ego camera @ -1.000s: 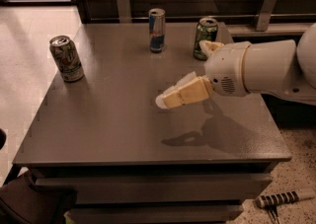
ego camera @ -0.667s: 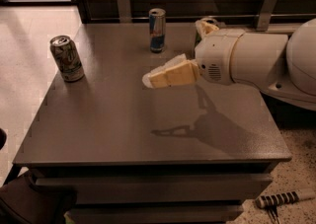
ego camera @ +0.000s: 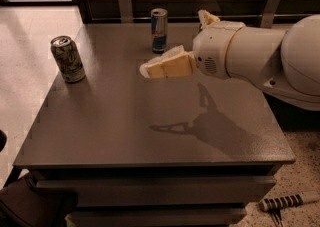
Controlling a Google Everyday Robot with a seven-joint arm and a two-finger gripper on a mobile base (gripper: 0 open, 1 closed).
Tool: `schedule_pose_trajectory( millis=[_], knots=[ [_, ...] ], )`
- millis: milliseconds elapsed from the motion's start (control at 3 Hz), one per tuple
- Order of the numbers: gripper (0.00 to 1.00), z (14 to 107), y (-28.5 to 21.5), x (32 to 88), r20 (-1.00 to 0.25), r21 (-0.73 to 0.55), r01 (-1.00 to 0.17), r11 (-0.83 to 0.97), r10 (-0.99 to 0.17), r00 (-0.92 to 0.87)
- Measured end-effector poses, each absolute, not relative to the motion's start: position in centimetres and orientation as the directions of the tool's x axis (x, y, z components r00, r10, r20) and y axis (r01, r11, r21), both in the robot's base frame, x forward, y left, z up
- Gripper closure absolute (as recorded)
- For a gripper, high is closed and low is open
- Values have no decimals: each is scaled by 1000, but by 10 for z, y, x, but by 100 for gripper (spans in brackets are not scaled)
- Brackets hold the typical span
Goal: Place 7up can upright
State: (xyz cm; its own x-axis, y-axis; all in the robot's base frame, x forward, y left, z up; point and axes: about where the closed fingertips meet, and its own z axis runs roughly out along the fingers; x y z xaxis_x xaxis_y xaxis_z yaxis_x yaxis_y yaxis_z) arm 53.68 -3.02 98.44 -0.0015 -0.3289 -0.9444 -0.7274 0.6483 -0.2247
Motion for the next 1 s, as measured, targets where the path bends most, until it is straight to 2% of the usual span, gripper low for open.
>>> schedule_pose_trajectory(
  millis=[1000],
  knots=[
    [0, 947, 98, 595, -966, -196, -769, 608, -254, 45]
  ],
)
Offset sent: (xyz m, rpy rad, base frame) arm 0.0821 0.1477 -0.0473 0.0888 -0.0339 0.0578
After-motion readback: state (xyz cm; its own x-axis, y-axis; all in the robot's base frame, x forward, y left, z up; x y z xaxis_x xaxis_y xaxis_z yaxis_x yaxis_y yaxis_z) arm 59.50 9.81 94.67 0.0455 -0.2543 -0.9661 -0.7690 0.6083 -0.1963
